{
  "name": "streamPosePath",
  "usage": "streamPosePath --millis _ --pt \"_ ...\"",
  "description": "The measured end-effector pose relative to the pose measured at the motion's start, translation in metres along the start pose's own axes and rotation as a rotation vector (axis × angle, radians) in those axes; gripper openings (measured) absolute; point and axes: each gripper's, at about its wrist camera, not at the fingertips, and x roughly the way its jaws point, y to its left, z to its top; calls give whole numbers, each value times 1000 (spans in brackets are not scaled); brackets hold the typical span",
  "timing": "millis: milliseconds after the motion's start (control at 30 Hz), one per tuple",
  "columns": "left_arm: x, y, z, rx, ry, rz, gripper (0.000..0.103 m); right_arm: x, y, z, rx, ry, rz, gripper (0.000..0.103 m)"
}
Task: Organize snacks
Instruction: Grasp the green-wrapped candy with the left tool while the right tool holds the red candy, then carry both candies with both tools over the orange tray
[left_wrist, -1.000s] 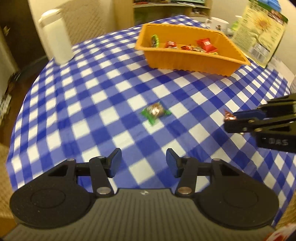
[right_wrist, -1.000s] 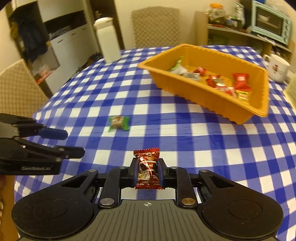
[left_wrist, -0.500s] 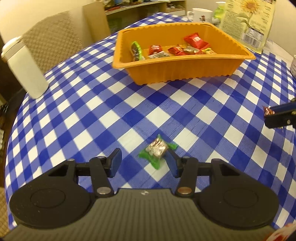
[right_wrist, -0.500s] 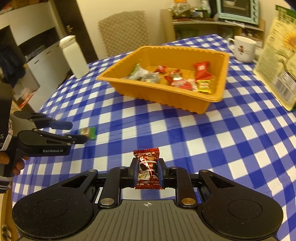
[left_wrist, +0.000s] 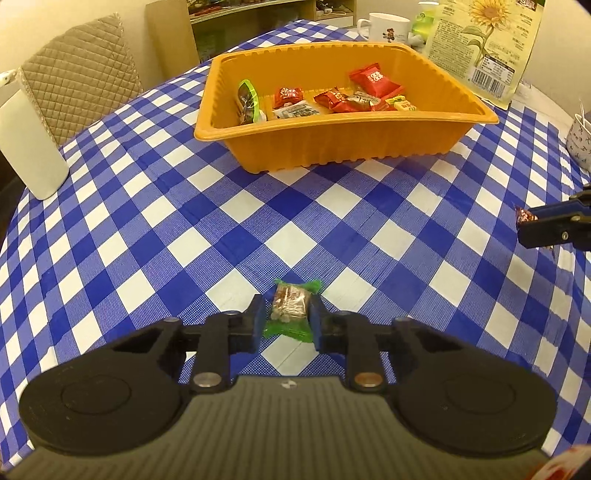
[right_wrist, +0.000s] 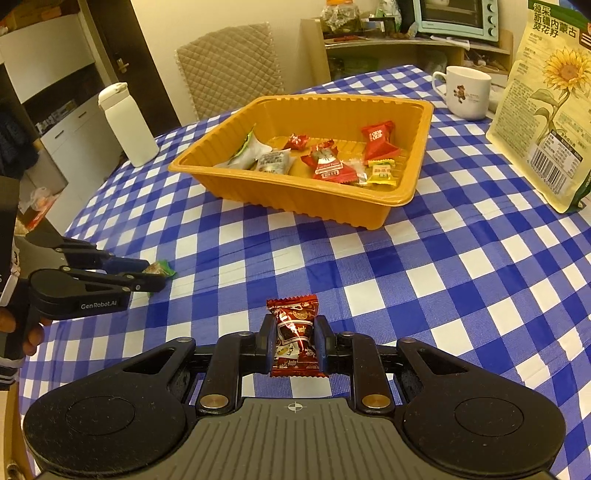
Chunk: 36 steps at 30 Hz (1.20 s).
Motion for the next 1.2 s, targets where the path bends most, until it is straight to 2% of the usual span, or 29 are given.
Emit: streamPosePath --millis 467,833,1200 --pt "-14 -1 8 -50 -28 10 19 -2 -1 3 -5 -11 12 22" --pt "-43 -6 22 -89 -97 -17 19 -10 -2 10 -8 -37 25 22" --pt "-67 -13 52 -107 -169 -28 19 -22 -3 36 -8 -101 52 22"
